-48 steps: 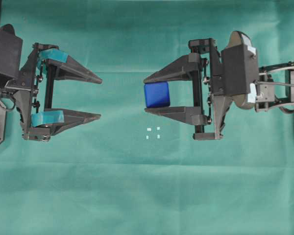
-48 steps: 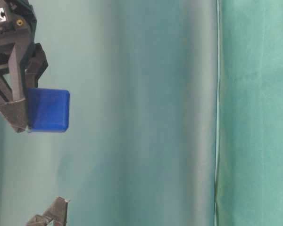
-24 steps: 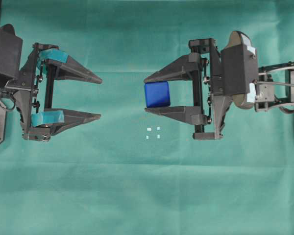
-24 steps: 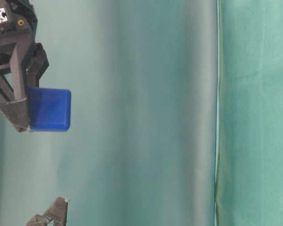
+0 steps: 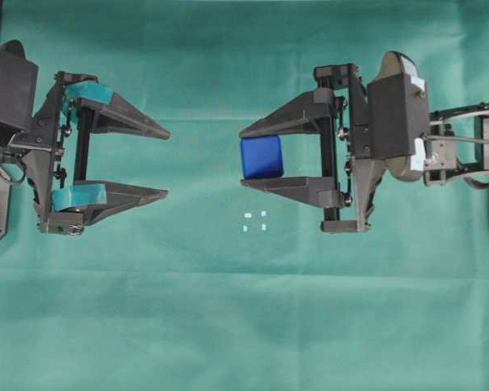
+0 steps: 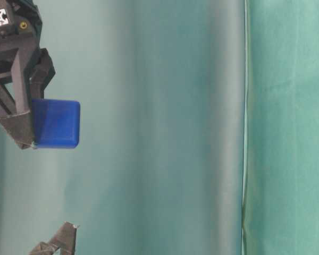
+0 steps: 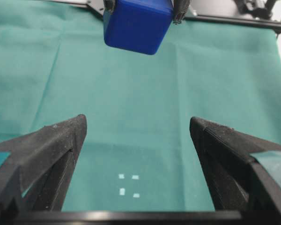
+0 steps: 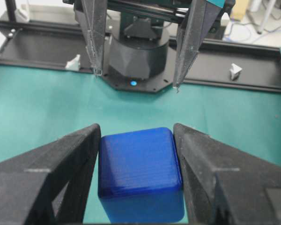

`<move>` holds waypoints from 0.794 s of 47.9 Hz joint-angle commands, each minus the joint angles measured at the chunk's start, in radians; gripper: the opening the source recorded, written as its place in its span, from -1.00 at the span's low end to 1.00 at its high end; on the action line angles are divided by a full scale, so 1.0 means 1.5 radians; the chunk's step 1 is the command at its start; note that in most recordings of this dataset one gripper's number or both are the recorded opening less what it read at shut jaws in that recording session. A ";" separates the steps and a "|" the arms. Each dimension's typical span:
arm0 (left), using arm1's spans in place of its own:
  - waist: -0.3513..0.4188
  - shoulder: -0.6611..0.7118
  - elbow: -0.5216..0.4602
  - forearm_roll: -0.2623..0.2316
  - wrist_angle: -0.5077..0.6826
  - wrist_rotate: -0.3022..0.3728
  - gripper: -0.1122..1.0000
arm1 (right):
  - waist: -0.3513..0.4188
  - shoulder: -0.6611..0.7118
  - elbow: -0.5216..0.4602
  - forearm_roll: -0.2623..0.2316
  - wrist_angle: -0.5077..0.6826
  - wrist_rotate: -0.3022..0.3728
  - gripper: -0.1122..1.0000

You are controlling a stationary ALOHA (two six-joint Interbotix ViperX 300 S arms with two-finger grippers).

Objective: Handover the blue block to the right arm after grasping it with the left arm, then place it in the designated position.
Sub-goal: 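Rotate the right gripper holding the cube above the table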

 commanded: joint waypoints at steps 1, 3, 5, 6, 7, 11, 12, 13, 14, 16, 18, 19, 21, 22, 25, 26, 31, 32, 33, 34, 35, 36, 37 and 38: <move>0.000 -0.002 -0.018 0.000 -0.006 0.001 1.00 | 0.000 -0.014 -0.019 0.002 0.001 0.003 0.19; -0.001 -0.002 -0.018 0.001 -0.006 0.001 1.00 | 0.000 -0.014 -0.019 0.003 0.001 0.003 0.19; 0.000 -0.002 -0.018 0.001 -0.006 0.001 1.00 | 0.000 -0.014 -0.019 0.003 0.001 0.003 0.19; 0.000 -0.002 -0.018 0.001 -0.006 0.000 1.00 | 0.000 -0.014 -0.019 0.003 0.001 0.004 0.19; 0.000 -0.002 -0.018 0.000 -0.006 0.001 1.00 | 0.001 -0.014 -0.019 0.003 0.001 0.004 0.19; 0.000 -0.002 -0.018 0.001 -0.006 0.001 1.00 | 0.000 -0.014 -0.019 0.002 0.001 0.004 0.19; 0.000 -0.002 -0.018 0.001 -0.005 0.001 1.00 | 0.000 -0.014 -0.019 0.003 0.001 0.004 0.19; 0.000 -0.002 -0.019 0.001 -0.006 0.001 1.00 | 0.000 -0.014 -0.019 0.002 0.001 0.004 0.19; -0.001 -0.002 -0.018 0.000 -0.006 0.001 1.00 | 0.000 -0.014 -0.019 0.003 0.001 0.004 0.19; -0.001 -0.002 -0.019 0.000 -0.006 0.001 1.00 | 0.000 -0.014 -0.019 0.003 0.001 0.004 0.19; -0.001 -0.002 -0.019 0.000 -0.006 0.001 1.00 | 0.000 -0.014 -0.019 0.003 0.001 0.004 0.19; -0.001 -0.002 -0.019 0.000 -0.006 0.000 1.00 | 0.000 -0.014 -0.019 0.002 0.001 0.004 0.19; -0.001 -0.002 -0.019 0.000 -0.006 0.001 1.00 | 0.000 -0.013 -0.020 0.003 0.003 0.004 0.19; 0.000 -0.002 -0.019 0.001 -0.006 0.001 1.00 | 0.001 -0.014 -0.019 0.003 0.004 0.005 0.19; -0.001 -0.002 -0.019 0.000 -0.006 0.001 1.00 | 0.001 -0.014 -0.019 0.008 0.017 0.005 0.19; -0.001 -0.002 -0.019 0.000 -0.006 0.001 1.00 | 0.001 -0.014 -0.019 0.011 0.022 0.005 0.19; -0.001 -0.002 -0.020 0.000 -0.006 0.001 1.00 | 0.001 -0.014 -0.020 0.025 0.051 0.014 0.19; -0.001 -0.002 -0.020 0.001 -0.006 0.001 1.00 | 0.001 -0.013 -0.019 0.027 0.057 0.017 0.19; -0.001 -0.002 -0.019 0.000 -0.006 0.001 1.00 | 0.002 -0.014 -0.019 0.028 0.064 0.019 0.19; -0.001 -0.002 -0.020 0.001 -0.006 0.001 1.00 | 0.003 -0.014 -0.020 0.029 0.072 0.021 0.19; -0.001 -0.002 -0.020 0.001 -0.006 0.001 1.00 | 0.004 -0.014 -0.019 0.029 0.081 0.024 0.19; -0.001 -0.002 -0.020 0.001 -0.006 0.001 1.00 | 0.004 -0.014 -0.020 0.030 0.089 0.026 0.19; -0.001 -0.002 -0.020 0.001 -0.006 0.001 1.00 | 0.005 -0.014 -0.020 0.030 0.098 0.027 0.19; -0.001 -0.002 -0.020 0.001 -0.005 0.001 1.00 | 0.005 -0.014 -0.019 0.031 0.108 0.028 0.19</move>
